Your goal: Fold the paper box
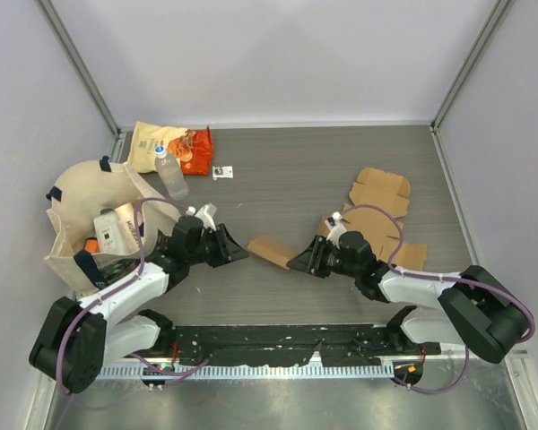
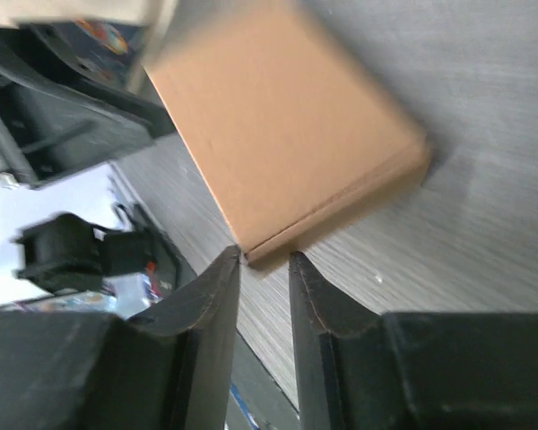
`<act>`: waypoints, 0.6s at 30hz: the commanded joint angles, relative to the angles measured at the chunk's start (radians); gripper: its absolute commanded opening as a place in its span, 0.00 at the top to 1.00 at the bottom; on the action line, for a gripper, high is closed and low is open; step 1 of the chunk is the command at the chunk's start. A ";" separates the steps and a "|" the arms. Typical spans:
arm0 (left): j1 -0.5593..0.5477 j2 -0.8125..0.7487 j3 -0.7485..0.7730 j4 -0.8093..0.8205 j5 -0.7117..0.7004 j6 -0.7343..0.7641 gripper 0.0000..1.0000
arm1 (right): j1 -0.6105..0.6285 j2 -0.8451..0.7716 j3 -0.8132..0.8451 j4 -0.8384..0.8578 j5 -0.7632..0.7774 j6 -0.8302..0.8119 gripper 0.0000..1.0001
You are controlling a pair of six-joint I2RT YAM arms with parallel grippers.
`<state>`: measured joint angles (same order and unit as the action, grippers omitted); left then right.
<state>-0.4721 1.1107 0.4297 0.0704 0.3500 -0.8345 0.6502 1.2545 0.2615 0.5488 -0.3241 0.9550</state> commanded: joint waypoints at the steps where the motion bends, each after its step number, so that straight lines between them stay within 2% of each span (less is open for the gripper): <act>1: -0.010 -0.074 -0.036 -0.184 -0.040 -0.026 0.58 | 0.028 0.037 -0.041 -0.259 0.100 -0.088 0.81; 2: -0.010 -0.096 -0.032 -0.191 -0.043 -0.026 0.51 | 0.029 0.030 -0.018 -0.292 0.105 -0.107 0.78; 3: -0.011 -0.101 -0.014 -0.195 -0.039 -0.020 0.48 | 0.029 0.023 -0.001 -0.324 0.115 -0.122 0.72; 8: -0.010 -0.118 0.115 -0.317 -0.017 0.084 0.42 | 0.028 -0.053 0.160 -0.542 0.166 -0.231 0.60; 9: -0.010 -0.132 0.162 -0.336 -0.008 0.109 0.41 | 0.032 -0.069 0.182 -0.587 0.175 -0.290 0.54; 13: -0.010 -0.134 0.303 -0.450 0.021 0.212 0.36 | 0.081 -0.078 0.347 -0.742 0.313 -0.450 0.43; 15: -0.010 -0.132 0.404 -0.487 0.014 0.258 0.32 | 0.085 -0.008 0.461 -0.791 0.427 -0.493 0.39; 18: -0.010 -0.132 0.533 -0.553 -0.026 0.302 0.31 | 0.085 0.150 0.646 -0.923 0.608 -0.469 0.37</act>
<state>-0.4786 1.0027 0.8040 -0.3836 0.3412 -0.6430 0.7322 1.2671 0.7128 -0.2043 0.0090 0.5621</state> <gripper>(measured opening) 0.683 0.621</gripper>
